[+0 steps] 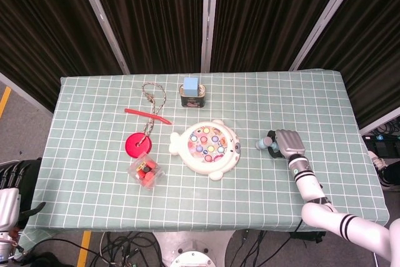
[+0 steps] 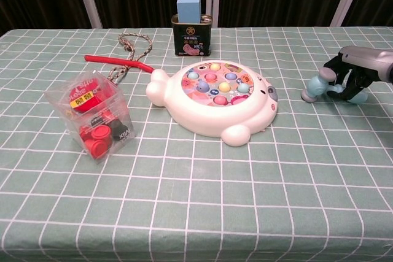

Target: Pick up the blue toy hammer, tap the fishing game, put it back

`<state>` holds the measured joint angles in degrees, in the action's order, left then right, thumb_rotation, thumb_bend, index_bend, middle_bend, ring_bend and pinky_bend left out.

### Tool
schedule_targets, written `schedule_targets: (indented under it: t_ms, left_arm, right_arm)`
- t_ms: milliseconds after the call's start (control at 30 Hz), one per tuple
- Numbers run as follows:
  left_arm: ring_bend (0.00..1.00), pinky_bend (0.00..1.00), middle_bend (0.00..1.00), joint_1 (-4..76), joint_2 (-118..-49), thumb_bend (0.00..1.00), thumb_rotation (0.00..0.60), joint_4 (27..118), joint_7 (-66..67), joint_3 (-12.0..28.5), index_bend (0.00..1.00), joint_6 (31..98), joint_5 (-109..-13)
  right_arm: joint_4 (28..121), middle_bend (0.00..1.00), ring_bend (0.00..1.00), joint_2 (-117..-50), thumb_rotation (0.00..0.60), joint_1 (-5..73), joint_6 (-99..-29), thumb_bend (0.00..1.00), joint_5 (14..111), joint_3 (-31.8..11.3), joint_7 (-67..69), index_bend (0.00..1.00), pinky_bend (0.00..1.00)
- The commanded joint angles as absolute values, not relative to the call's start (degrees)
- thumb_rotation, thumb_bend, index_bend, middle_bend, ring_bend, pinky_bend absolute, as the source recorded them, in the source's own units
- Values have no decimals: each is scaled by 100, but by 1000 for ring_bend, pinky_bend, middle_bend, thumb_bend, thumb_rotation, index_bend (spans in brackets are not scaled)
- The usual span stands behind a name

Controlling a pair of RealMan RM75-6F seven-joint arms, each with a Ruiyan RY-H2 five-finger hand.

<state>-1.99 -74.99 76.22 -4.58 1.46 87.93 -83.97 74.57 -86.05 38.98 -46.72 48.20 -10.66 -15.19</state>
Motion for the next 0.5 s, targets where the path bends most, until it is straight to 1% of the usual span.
schedule_targets:
  t_ms: [33,200,367,500]
  left_arm:
    - [8,0,29,-204,-7506,36,600,7607,-467,150,104,8799,-8391]
    - [8,0,29,-204,-7516,36,600,7586,-486,151,104,8794,-8390]
    - [8,0,29,-203,-7513,35,600,7588,-485,151,104,8792,-8392]
    - [8,0,29,-206,-7496,36,600,7608,-473,158,103,8806,-8392]
  right_arm:
    - [7444,486,370,-8616,600,3897,-4697,364,4854,-1067,-1500,508,376]
    - [7411,526,423,-8629,600,3884,-4742,388,4992,-1062,-1418,563,444]
    - [7390,563,476,-8577,600,3891,-4694,423,5207,-1055,-1277,618,554]
    - [7499,588,500,-8390,600,3934,-4614,442,5489,-1047,-1174,646,594]
